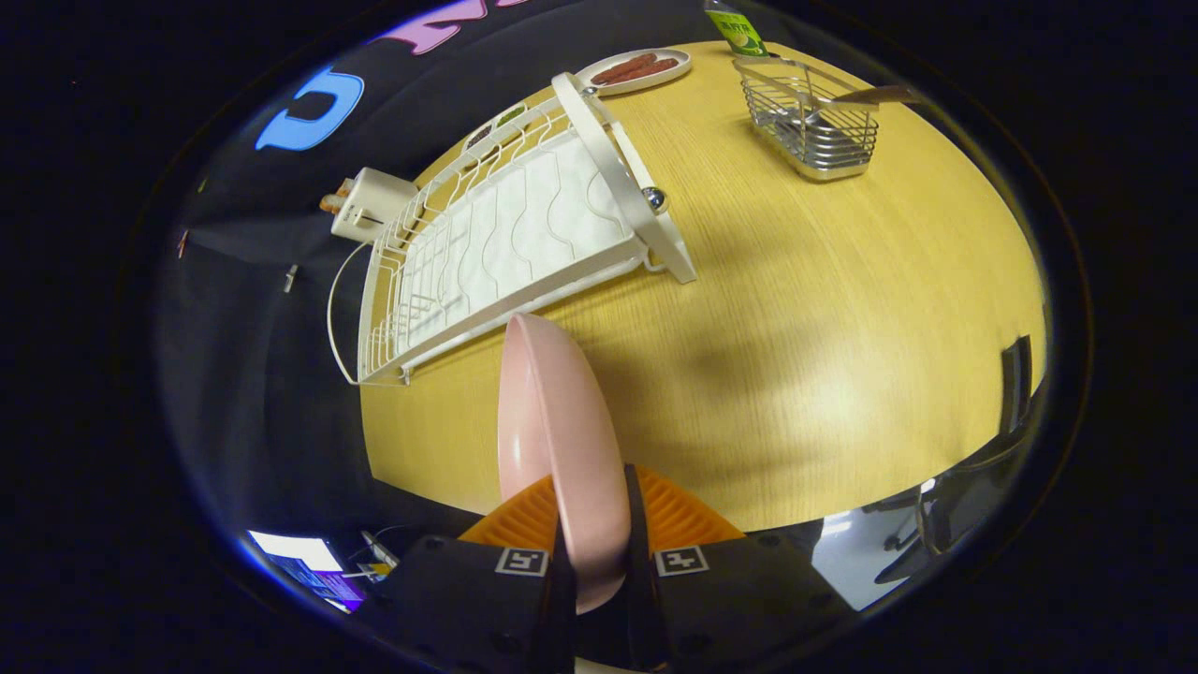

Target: Take the plate from the dish rack, then take the spoon from the basket and place it into the plate.

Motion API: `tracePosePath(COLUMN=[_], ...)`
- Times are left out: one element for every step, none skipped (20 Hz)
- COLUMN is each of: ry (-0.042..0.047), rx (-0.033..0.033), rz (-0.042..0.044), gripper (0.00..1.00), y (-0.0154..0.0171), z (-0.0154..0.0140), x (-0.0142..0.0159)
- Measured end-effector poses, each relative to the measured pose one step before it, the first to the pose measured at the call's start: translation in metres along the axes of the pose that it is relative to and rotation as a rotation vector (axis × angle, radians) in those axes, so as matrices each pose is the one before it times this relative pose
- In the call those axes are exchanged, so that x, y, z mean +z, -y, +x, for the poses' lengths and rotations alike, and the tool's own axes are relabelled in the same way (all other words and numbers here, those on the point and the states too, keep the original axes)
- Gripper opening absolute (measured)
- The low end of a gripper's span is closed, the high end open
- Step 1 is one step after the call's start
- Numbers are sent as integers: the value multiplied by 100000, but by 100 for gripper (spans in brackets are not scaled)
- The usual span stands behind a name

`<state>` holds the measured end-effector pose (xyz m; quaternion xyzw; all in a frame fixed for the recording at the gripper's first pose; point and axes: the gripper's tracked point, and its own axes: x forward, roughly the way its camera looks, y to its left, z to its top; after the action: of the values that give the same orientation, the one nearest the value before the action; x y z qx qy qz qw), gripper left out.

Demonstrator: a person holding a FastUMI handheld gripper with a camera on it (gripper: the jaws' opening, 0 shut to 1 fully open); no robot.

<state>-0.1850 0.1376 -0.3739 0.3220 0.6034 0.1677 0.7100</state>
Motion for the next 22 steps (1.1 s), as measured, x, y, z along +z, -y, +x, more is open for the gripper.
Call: tracePosePath(ry=[174, -1122, -430, 157, 130, 165, 591, 926, 1152, 483, 656, 657, 888, 1487, 1797, 1654, 1025, 1364, 1912, 2452, 3399, 4416], rx=[1999, 2099, 1692, 1034, 176, -2472, -2145, -397, -1162, -2778, -2140, -2191, -2875, -3540, -4920, -1434, -236, 234, 650, 1128, 1272, 905], rz=[1568, 1519, 1195, 931, 678, -608, -875, -89, 316, -1338, -2695, -2662, -2146, -2614, -3550, -2134, -280, 230, 220, -145, -645, -1353], gripper=[26, 26, 26, 26, 27, 29, 33, 39, 41, 42, 44, 48, 51, 56, 56, 55, 58, 60, 61, 61, 61, 61], y=[-385, -307, -243, -61, 27, 746, 555, 167, 223, 552, 307, 194, 444, 652, 1075, 437, 248, 250, 166, 177, 198, 299], z=[713, 578, 392, 249, 560, -39, 255, 194, -2, 43, 340, 72, 132, 16, -137, -485, -191, -487, -675, -898, -1067, -1163], x=[107, -250, -229, 68, -157, 147, 183, 270, 305, 125, 128, -34, 206, 175, 348, 458, 344, 432, 555, 673, 859, 1097])
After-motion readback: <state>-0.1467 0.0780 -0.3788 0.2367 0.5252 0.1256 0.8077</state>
